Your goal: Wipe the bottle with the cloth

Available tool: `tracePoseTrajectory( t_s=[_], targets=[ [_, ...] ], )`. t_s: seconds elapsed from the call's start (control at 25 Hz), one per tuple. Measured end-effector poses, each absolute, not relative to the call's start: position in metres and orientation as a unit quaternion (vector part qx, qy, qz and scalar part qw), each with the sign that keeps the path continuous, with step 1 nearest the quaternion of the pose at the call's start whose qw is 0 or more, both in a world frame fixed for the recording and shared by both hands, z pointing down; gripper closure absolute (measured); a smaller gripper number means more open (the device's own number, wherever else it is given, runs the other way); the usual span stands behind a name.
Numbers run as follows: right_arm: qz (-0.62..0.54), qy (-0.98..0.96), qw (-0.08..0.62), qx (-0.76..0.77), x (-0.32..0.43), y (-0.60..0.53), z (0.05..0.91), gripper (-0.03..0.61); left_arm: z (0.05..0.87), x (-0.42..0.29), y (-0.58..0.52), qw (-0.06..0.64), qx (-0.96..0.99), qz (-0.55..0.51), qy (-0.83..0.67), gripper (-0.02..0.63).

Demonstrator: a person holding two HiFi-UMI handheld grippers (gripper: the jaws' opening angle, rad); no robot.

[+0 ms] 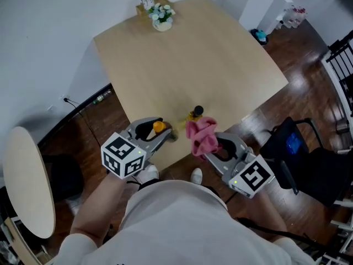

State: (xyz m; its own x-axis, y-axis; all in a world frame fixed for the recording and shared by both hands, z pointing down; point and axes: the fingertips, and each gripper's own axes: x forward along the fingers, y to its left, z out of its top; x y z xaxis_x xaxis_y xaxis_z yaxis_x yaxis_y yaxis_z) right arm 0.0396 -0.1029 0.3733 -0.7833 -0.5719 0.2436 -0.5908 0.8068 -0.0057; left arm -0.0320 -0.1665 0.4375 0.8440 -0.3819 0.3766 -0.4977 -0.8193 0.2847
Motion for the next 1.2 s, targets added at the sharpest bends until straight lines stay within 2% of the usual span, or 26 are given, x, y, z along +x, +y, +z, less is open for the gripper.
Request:
tracePoseTrajectory(
  t_s=[0.2,0.4,1.0,1.2],
  targets=[
    [0.008,-0.965,0.077,0.251,0.004,-0.112,0.345,0.489,0.398,-0.020,-0.141,0.192,0.956,0.108,-0.192,0.450],
    [0.008,-0.973,0.070,0.221,0.009,-0.093,0.354,0.489,0.376,-0.003,-0.112,0.188,0.960,0.079,-0.193,0.449],
    [0.084,-0.957,0.155,0.230,0.029,-0.096,0.440,0.489,0.321,-0.036,-0.126,0.190,0.951,0.021,-0.245,0.449],
    [0.035,-0.963,0.134,0.231,0.028,-0.091,0.399,0.489,0.330,-0.044,-0.136,0.201,0.942,0.029,-0.266,0.449]
  ],
)
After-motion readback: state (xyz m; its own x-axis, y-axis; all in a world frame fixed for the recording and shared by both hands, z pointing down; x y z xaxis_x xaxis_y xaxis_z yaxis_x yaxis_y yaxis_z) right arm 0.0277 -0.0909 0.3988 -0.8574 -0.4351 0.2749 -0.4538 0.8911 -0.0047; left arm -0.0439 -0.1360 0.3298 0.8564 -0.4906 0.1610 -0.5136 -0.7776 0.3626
